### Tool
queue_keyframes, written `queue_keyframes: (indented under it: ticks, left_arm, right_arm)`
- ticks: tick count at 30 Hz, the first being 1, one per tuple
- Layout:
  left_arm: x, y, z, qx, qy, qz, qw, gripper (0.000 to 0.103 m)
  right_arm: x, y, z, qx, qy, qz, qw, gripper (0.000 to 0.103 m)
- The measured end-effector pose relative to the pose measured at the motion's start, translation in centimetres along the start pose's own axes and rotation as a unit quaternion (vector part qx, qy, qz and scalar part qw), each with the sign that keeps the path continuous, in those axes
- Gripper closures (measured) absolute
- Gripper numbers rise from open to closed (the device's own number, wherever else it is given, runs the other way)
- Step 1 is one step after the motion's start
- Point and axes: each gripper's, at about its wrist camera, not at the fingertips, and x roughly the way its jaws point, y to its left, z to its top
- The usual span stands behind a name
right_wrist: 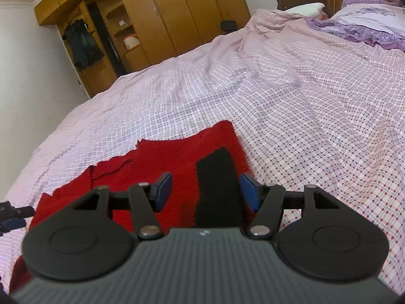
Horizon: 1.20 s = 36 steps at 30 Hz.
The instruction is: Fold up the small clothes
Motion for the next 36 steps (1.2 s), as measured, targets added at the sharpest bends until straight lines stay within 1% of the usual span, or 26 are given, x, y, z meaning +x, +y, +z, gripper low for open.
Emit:
queue_keyframes:
  ticks: [12, 21, 31, 36]
  left_arm:
    - [0.2, -0.6, -0.6, 0.006, 0.011, -0.010, 0.9999, 0.041]
    - [0.7, -1.0, -1.0, 0.023, 0.015, -0.001, 0.9996, 0.041]
    - [1.2, -0.9, -0.9, 0.025, 0.026, 0.002, 0.9993, 0.041]
    - [1.9, -0.7, -0.6, 0.020, 0.028, 0.001, 0.9994, 0.040]
  right_arm:
    - [0.0, -0.2, -0.1, 0.000, 0.000, 0.005, 1.000, 0.041]
    - [0.2, 0.0, -0.4, -0.008, 0.004, 0.004, 1.000, 0.041]
    - [0.0, -0.1, -0.2, -0.005, 0.005, 0.008, 1.000, 0.041]
    - [-0.8, -0.1, 0.1, -0.002, -0.005, 0.017, 1.000, 0.041]
